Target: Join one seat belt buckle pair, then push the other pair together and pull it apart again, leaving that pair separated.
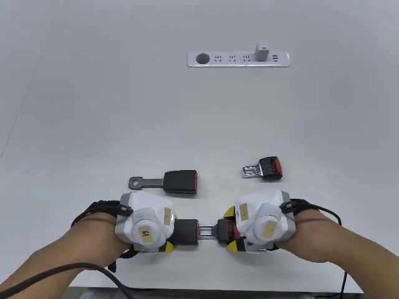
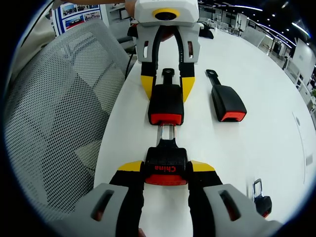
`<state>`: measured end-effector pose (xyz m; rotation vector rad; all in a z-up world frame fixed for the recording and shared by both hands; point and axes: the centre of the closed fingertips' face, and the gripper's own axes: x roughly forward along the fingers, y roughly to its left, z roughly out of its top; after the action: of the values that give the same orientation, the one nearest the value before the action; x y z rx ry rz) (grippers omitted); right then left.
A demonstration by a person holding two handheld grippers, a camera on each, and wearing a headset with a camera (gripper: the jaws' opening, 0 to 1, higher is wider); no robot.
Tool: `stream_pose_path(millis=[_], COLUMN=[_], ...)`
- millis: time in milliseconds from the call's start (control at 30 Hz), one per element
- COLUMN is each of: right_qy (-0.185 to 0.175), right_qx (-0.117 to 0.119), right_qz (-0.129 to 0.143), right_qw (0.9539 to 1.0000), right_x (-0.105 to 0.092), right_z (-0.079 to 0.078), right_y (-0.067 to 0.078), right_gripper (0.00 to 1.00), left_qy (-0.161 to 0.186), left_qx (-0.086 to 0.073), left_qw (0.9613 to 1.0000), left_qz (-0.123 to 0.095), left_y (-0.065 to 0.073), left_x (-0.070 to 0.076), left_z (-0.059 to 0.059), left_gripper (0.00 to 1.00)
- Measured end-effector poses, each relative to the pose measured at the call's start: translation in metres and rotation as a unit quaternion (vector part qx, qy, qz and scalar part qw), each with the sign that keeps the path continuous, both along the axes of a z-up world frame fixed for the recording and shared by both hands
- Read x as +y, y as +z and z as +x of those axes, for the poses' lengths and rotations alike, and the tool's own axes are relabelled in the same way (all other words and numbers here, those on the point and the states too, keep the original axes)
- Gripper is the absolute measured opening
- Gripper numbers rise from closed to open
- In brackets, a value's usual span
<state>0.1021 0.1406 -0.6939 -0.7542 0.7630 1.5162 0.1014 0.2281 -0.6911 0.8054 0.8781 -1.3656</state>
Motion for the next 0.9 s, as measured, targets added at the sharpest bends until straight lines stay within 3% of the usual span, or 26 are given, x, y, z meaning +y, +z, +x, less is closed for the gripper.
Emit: stream_pose_path(millis=[300, 667, 900], right_qy=[0.000, -0.005, -0.011], right_qx=[-0.001, 0.003, -0.003], right_qz=[0.011, 0.025, 0.026], right_qw=[0.9999, 0.9997, 0.9996], right_x=[0.005, 0.013, 0.020], right_z=[-0.004, -0.002, 0.000], right_y=[0.005, 0.000, 0.001], right_gripper=[0.33, 0.32, 0.30], left_qy=[0.012, 0.015, -0.002], left_qx=[0.000, 0.003, -0.004], left_qw=[0.9999, 0.9998, 1.0000], left_qz=[-0.001, -0.009, -0.005], left_y=[-0.001, -0.002, -0.003], left_x=[0.000, 0.000, 0.000], left_z=[0.001, 0.001, 0.001], left_gripper=[0.33, 0.33, 0.31])
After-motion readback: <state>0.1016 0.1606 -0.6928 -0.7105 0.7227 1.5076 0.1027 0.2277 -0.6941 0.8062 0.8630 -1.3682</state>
